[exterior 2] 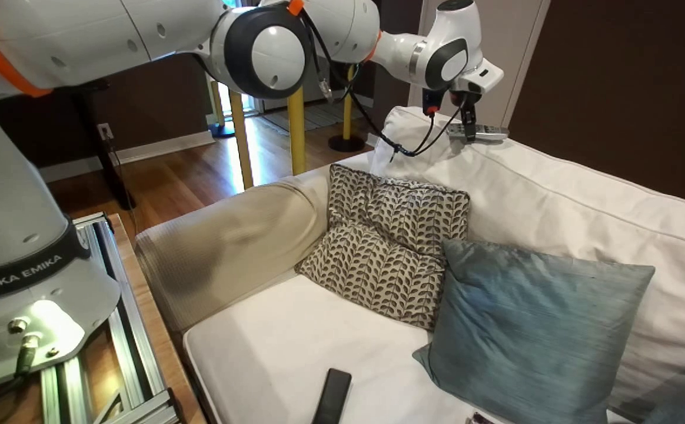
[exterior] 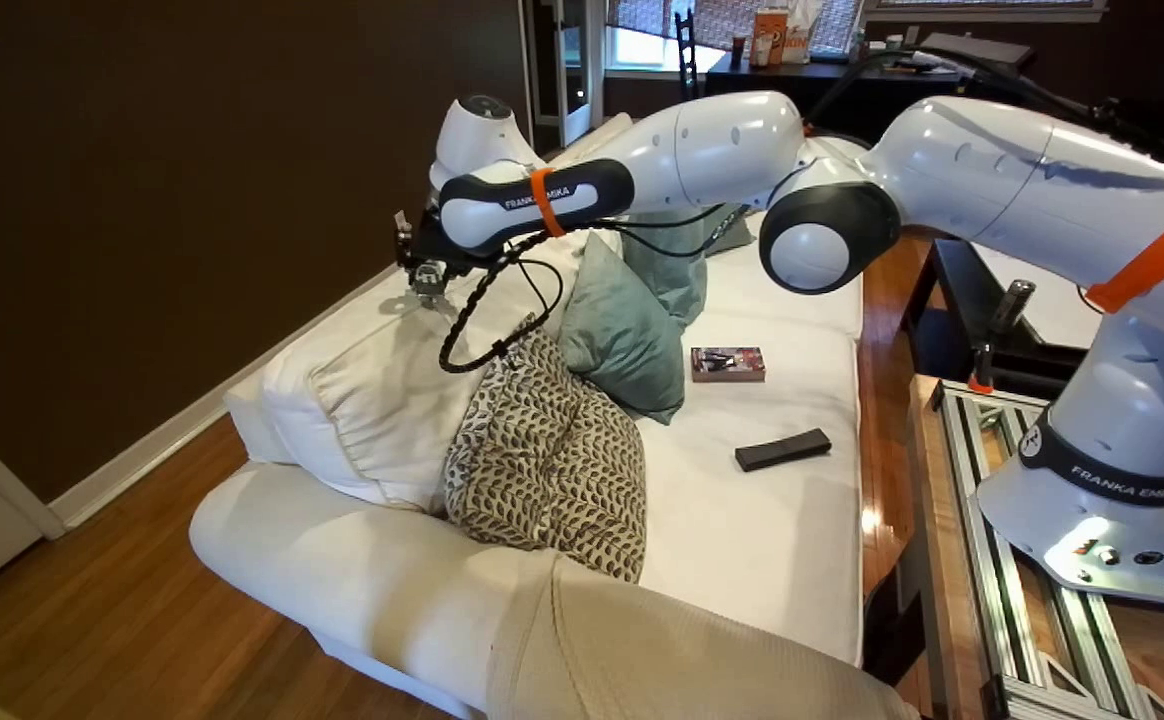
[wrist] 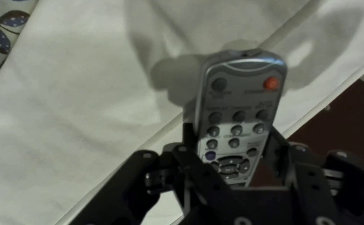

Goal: Put the grey remote on the seat of the chair

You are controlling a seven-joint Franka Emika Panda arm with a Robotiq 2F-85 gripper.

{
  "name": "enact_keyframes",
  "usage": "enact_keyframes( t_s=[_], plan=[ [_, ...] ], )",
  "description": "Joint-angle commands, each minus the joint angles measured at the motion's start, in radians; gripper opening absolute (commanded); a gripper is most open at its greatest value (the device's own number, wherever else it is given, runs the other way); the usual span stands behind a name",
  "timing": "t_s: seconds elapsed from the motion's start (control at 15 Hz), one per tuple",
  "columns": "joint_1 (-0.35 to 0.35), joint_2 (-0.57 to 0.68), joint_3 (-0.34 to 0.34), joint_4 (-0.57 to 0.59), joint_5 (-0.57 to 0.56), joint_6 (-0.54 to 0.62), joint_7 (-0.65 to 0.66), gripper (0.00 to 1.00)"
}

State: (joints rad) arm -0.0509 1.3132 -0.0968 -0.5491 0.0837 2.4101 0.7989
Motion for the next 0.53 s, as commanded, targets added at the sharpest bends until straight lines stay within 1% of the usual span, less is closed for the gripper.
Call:
enact_keyframes(
  t_s=[0.0, 0.47],
  plan=[
    [0.003, -0.046, -0.014, -0.018, 0.002, -0.04, 0.058, 0.29],
    [0.004, -0.124, -0.016, -0.062, 0.004, -0.058, 0.116, 0.29]
  ],
)
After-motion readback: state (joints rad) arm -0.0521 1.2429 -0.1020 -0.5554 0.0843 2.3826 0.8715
